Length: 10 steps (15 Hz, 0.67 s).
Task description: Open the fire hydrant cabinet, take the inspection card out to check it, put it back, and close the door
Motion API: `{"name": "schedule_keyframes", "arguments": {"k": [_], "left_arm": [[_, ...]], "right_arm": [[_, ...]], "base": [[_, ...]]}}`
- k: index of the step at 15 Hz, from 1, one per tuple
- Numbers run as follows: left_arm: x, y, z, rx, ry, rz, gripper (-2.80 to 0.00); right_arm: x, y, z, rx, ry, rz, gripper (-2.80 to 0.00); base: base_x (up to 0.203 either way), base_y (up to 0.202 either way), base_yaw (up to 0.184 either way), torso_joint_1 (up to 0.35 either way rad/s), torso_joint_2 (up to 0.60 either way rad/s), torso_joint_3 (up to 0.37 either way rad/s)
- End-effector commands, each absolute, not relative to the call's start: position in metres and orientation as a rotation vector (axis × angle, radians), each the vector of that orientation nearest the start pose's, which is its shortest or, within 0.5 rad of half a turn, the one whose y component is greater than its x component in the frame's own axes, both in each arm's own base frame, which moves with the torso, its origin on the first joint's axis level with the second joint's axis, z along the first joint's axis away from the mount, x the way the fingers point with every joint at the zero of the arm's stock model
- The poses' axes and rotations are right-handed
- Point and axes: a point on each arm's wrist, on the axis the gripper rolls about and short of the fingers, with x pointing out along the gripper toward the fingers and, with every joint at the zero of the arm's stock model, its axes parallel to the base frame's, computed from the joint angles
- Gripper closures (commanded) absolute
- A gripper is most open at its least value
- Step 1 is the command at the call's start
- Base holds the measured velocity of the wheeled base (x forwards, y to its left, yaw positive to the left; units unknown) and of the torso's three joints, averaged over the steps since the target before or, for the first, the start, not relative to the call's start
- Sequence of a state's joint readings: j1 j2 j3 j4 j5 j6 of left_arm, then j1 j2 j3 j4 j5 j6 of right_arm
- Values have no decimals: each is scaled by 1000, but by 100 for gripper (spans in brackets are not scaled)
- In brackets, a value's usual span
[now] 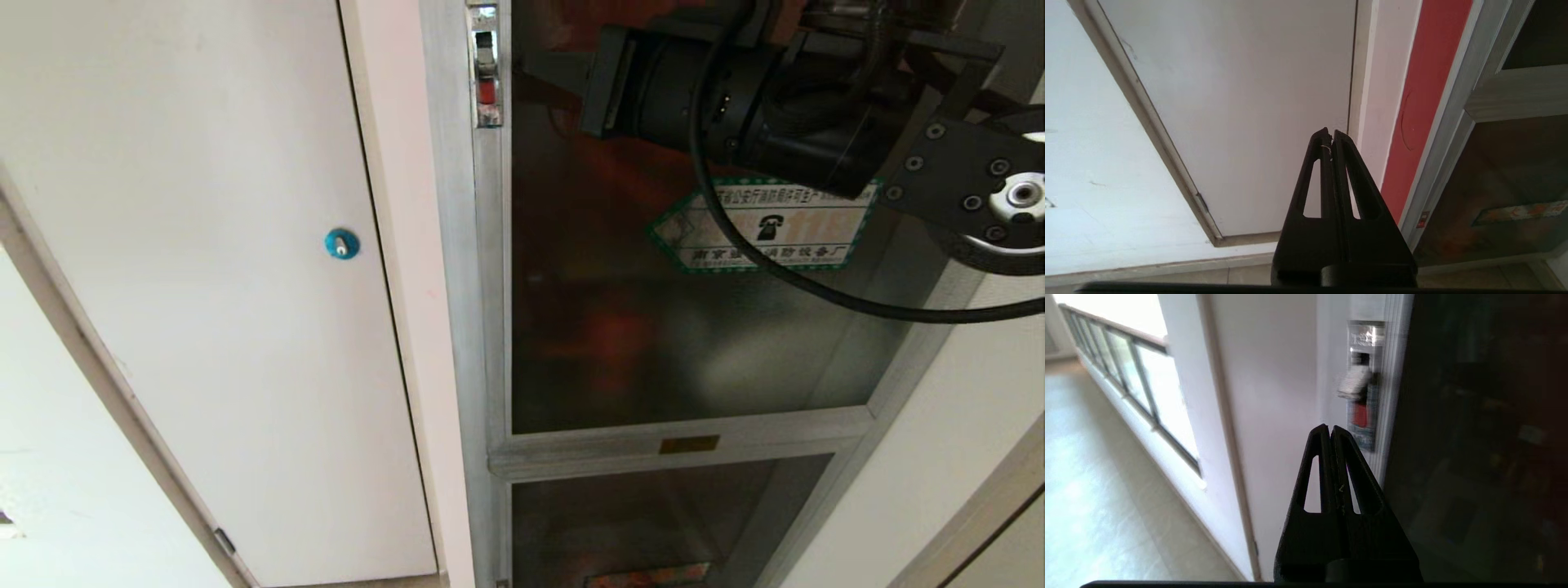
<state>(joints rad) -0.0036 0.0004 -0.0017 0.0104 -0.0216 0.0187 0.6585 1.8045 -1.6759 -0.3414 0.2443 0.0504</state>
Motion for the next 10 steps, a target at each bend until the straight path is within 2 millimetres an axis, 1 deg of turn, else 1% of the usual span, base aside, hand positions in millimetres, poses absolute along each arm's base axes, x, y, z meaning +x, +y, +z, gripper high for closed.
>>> {"name": "schedule_keyframes", "arguments": {"k": [1, 4, 5, 10], "left_arm": [[-23, 0, 75, 20, 10, -25, 0], [-23, 0, 75, 18, 9, -24, 0], [-23, 0, 75, 19, 9, -24, 0], [-23, 0, 75, 20, 8, -24, 0]], "right_arm": [[274, 220, 367, 93, -197, 910, 0], [272, 219, 370, 96, -212, 908, 0], [272, 219, 372, 98, -218, 907, 0], [273, 215, 378, 116, -259, 854, 0]], "base": [[-1, 127, -2, -12, 7, 12], [0, 177, -4, -3, 7, 10], [0, 111, -8, 4, 8, 5], [0, 0, 0, 0, 0, 0]]}}
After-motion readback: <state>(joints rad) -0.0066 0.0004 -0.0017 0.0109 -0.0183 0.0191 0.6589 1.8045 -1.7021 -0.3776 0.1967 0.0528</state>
